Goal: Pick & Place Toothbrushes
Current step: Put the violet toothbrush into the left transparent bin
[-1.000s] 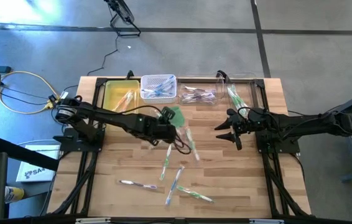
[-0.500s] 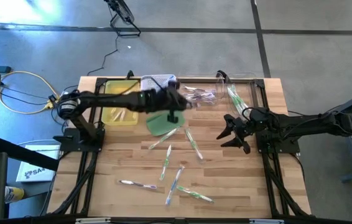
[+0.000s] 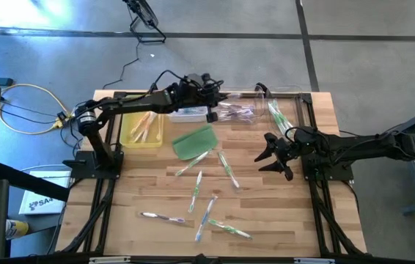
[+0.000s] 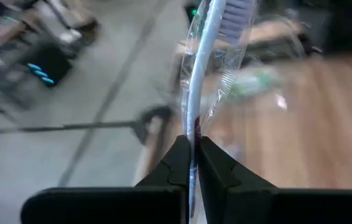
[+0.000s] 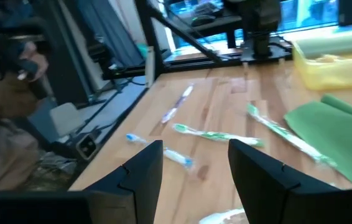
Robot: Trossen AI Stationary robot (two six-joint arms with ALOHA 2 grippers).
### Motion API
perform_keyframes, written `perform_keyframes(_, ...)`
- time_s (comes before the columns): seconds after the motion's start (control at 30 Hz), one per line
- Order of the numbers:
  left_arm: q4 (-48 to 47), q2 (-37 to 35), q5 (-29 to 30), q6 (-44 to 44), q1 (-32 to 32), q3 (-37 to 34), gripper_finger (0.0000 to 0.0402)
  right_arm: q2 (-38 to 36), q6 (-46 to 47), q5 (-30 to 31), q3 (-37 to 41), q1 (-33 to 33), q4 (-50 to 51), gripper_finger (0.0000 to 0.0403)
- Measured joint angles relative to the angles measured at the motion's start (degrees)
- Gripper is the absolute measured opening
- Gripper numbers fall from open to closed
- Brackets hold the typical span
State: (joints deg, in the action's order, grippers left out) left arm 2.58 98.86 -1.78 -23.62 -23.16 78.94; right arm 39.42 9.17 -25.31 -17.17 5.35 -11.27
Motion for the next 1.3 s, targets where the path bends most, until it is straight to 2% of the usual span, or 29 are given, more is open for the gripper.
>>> perform_keyframes(0.37, 9.0, 7.6, 0.4, 1.8, -0.9, -0.1, 0.0005, 0.0, 0.1, 1.7, 0.0, 0.0, 0.6, 0.0175)
perform_keyframes(0.73, 8.0, 12.7, 1.5, 5.1, -1.6, -0.1, 0.0005, 0.0, 0.0, 1.8, 0.0, 0.0, 0.8, 0.0175)
perform_keyframes(1.3, 5.8, 12.9, 2.8, 7.6, -1.6, -0.1, 0.0013, 0.0, 0.0, 1.8, 0.0, 0.0, 1.4, 0.0175)
